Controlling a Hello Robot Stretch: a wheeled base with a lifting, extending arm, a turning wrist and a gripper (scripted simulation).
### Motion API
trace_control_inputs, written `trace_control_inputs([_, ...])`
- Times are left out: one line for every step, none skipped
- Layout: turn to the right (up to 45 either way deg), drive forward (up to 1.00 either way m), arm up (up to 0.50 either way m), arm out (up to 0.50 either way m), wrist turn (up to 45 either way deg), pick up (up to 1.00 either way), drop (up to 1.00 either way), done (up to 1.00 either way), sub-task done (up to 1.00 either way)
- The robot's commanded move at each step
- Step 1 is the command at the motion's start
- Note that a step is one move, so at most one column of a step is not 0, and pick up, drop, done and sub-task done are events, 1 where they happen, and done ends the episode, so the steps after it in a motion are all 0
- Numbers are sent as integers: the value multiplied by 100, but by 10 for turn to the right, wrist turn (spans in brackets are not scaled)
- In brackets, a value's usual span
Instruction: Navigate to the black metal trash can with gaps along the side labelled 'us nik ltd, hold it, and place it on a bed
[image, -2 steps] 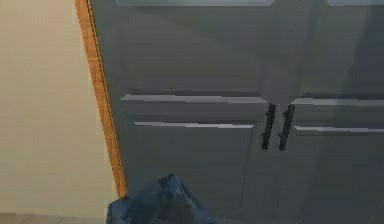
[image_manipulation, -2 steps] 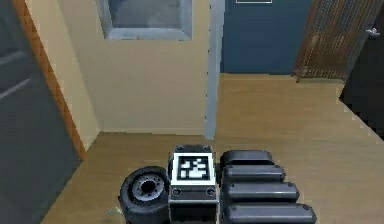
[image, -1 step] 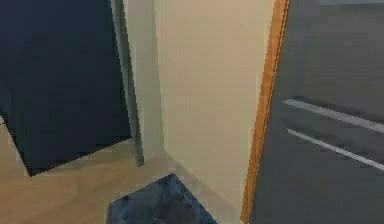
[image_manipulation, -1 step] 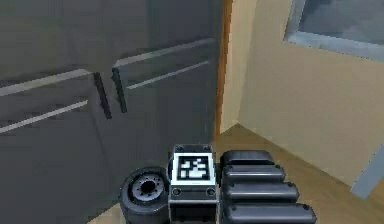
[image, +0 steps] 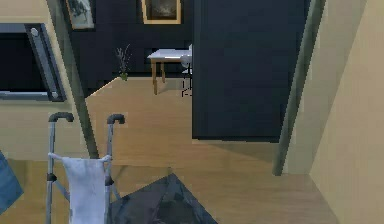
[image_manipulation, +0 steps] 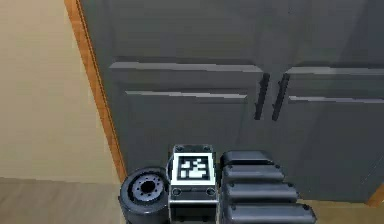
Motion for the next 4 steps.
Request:
trace_control_inputs([-120,0,0,0,0,0,0,0,0])
trace_control_inputs([0,25,0,0,0,0,0,0,0])
trace_control_inputs([150,0,0,0,0,0,0,0,0])
trace_control_inputs([0,100,0,0,0,0,0,0,0])
